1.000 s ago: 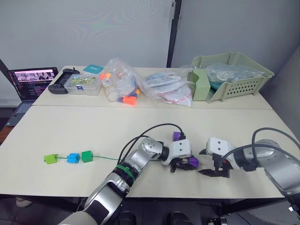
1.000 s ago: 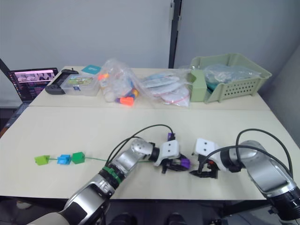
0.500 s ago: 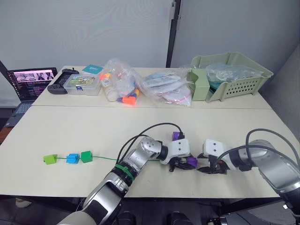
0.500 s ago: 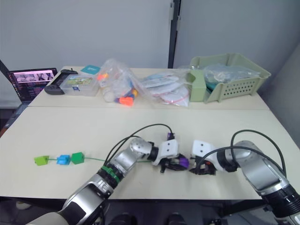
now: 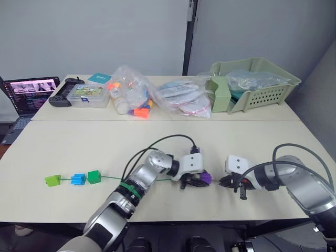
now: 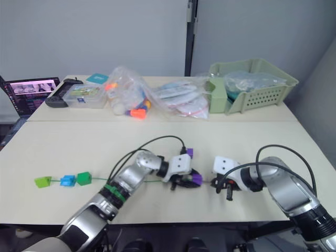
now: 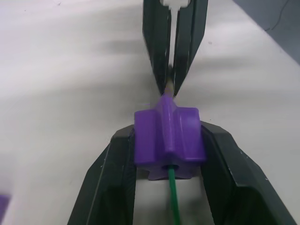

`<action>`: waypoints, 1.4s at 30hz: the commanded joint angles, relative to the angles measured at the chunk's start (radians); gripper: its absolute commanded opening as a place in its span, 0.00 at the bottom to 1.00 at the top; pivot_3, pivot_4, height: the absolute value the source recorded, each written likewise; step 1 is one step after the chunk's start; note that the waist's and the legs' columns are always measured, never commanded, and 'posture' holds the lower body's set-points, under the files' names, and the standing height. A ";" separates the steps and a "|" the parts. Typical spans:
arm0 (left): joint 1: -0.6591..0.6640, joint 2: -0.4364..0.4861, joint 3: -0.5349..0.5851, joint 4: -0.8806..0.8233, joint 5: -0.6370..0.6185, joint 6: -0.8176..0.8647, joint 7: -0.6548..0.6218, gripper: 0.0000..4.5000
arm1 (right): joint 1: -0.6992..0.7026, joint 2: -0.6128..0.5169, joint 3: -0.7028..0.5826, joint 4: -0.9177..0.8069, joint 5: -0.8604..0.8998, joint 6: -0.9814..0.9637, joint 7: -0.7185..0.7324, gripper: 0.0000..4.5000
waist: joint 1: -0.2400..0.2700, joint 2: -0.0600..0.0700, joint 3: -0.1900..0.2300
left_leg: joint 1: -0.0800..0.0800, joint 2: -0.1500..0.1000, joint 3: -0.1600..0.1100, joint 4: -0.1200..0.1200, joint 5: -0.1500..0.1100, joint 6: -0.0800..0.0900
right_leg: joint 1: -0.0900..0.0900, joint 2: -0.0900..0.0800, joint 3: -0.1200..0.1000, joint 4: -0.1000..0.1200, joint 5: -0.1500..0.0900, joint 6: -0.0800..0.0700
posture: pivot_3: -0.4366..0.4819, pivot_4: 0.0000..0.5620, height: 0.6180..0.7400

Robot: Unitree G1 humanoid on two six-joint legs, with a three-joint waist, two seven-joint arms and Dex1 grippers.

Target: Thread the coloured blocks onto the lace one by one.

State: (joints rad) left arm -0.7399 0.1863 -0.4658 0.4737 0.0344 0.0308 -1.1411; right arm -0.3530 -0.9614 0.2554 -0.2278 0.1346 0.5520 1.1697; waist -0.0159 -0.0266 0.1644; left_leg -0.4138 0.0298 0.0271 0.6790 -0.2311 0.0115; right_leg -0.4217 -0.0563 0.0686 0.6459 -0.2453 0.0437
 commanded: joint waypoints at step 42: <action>0.437 0.838 0.601 -0.361 -0.388 0.092 -0.230 0.99 | -0.211 0.184 0.103 0.128 -0.039 -0.094 0.122 0.00 | 0.006 0.000 0.000 | 0.004 0.003 0.006 -0.003 -0.001 0.001 | -0.002 -0.002 -0.001 0.002 -0.002 -0.004 | 0.48 0.27 1.00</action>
State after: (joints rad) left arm -0.2745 1.0359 0.1360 0.1825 -0.3167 0.0999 -1.3928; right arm -0.5403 -0.7837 0.3589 -0.0761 0.0911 0.4554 1.2850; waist -0.0100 -0.0270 0.1648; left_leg -0.4106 0.0329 0.0331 0.6763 -0.2316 0.0120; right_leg -0.4239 -0.0579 0.0673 0.6480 -0.2468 0.0402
